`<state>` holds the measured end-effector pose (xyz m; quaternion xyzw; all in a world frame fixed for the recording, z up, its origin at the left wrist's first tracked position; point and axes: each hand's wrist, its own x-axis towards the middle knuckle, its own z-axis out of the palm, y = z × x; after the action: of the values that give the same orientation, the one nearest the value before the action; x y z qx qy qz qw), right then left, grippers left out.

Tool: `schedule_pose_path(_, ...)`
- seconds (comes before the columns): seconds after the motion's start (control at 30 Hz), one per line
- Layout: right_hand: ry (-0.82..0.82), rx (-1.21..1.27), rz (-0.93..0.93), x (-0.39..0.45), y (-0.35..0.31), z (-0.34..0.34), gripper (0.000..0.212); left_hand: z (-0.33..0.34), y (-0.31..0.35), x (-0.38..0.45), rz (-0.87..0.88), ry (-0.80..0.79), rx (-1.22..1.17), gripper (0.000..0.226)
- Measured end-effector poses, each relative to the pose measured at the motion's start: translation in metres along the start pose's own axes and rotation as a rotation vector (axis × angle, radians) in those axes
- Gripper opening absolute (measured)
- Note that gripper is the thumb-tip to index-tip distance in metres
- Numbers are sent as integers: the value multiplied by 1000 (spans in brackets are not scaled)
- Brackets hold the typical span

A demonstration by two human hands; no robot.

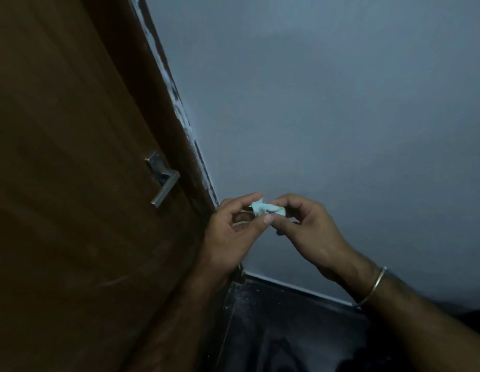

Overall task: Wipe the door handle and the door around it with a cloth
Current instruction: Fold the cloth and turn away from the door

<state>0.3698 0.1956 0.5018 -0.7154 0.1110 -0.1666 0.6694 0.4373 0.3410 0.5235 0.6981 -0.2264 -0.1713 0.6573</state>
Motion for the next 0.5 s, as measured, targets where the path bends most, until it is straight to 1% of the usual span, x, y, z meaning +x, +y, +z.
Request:
schedule_pose_path(0.07, 49, 12, 28, -8, 6, -9, 11, 10, -6, 2, -10, -56, -19, 34)
schedule_pose_path(0.13, 82, 84, 73, -15, 11, -18, 17, 21, -14, 6, -9, -83, -46, 27)
schedule_pose_path(0.23, 149, 250, 111, -25, 18, -28, 33, 36, -28, 12, -7, -102, -76, 22)
schedule_pose_path(0.3, 184, 345, 132, -32, 26, -35, 44, 46, -39, 14, -20, -119, -88, 23)
schedule_pose_path(0.33, 193, 391, 150, -36, 31, -38, 45, 50, -45, 15, -26, -129, -81, 23)
schedule_pose_path(0.4, 209, 460, 180, -43, 39, -43, 38, 56, -55, 16, -23, -144, -49, 21)
schedule_pose_path(0.5, 267, 454, 198, -53, 55, -49, 31, 70, -72, 16, -42, -173, -16, 15)
